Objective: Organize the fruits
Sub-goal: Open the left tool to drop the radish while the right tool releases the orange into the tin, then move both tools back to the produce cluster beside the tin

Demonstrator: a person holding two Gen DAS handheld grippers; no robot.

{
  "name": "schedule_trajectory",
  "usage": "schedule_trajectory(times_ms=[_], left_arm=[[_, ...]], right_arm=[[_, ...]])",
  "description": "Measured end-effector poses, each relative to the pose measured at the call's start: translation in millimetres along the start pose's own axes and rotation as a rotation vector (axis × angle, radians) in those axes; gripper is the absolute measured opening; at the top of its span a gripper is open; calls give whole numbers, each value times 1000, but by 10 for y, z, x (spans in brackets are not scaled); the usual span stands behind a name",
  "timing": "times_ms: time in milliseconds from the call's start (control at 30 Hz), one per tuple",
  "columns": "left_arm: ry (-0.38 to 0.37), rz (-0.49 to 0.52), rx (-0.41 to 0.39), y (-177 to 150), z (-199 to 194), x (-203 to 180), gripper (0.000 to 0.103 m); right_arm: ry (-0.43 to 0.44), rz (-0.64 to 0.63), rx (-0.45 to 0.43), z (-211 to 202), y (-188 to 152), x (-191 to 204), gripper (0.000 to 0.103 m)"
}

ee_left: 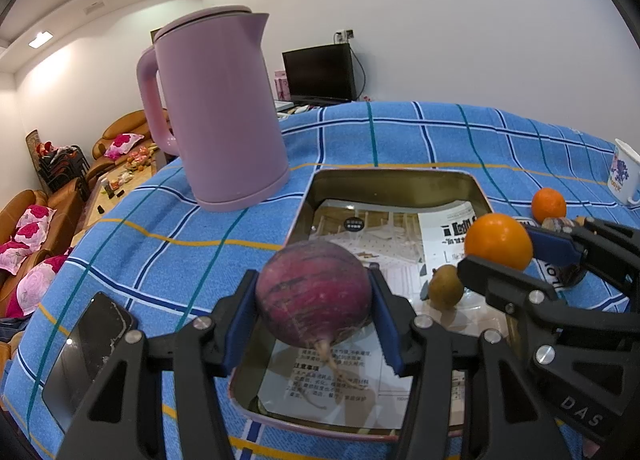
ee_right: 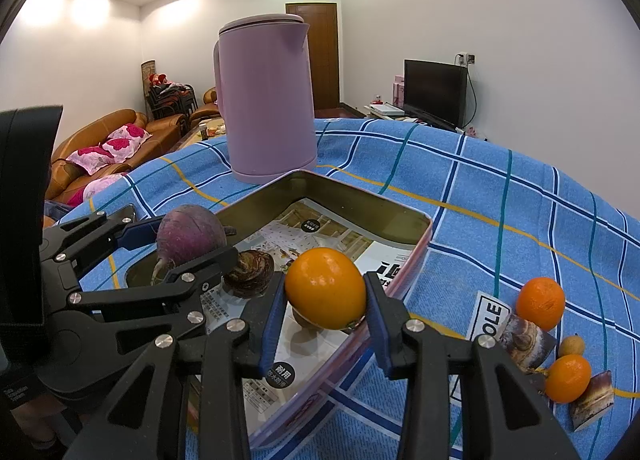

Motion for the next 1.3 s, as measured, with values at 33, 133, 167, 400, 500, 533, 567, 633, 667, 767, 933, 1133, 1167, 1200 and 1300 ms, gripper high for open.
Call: schedule_trajectory(times_ms=[33, 133, 167, 400, 500, 533, 567, 633, 667, 767, 933, 1133, 1167, 1200, 1300], left_arm=[[0, -1, 0, -2, -3, -2, 55], [1, -2, 0, -2, -4, -1, 55], [0, -3, 0, -4, -4, 2, 55], [-4, -7, -18, 6, -57, 0, 55], [14, -1, -34, 42, -115, -1, 57], [15, -4, -40, 59, -141, 1, 57], [11, -7, -47, 76, -168, -1, 59], [10, -15, -61, 110, -218, 4, 68], [8, -18, -73, 132, -256, -5, 72], [-4, -18, -95, 197, -338, -75, 76], [-54, 15, -122, 302, -425, -391, 78], [-132, 68, -115, 338, -400, -893, 78], [-149, 79, -108, 330, -378, -1003, 78], [-163, 88, -102, 325, -360, -1106, 78], [-204, 117, -81, 294, -297, -1396, 78]], right_arm=[[2, -1, 0, 2, -1, -1, 40], [6, 0, 0, 2, -11, 6, 40], [9, 0, 0, 4, -15, 8, 40], [7, 2, -14, -18, 5, 7, 42], [-11, -1, -29, -56, 33, -13, 46], [-16, 2, -34, -69, 42, -24, 48], [-19, 8, -35, -84, 50, -37, 50], [-15, 20, -42, -130, 61, -77, 51], [-18, 27, -50, -175, 74, -109, 54], [-41, 42, -55, -264, 85, -237, 61], [-97, 65, -64, -463, 17, -572, 61], [-222, 92, -53, -638, -236, -1170, 61], [-251, 105, -43, -657, -297, -1314, 61], [-282, 122, -33, -671, -356, -1466, 61], [-333, 190, -8, -700, -465, -1805, 61]])
Point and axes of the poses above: each gripper's, at about its wrist camera, not at the fingertips, and z roughly the way its jaws point, x to its left, y to its top, the point moved 10 cm from there along z, roughly the way its jaws point, and after that the axes turned 10 degrees about -y, right-handed, at the moved point
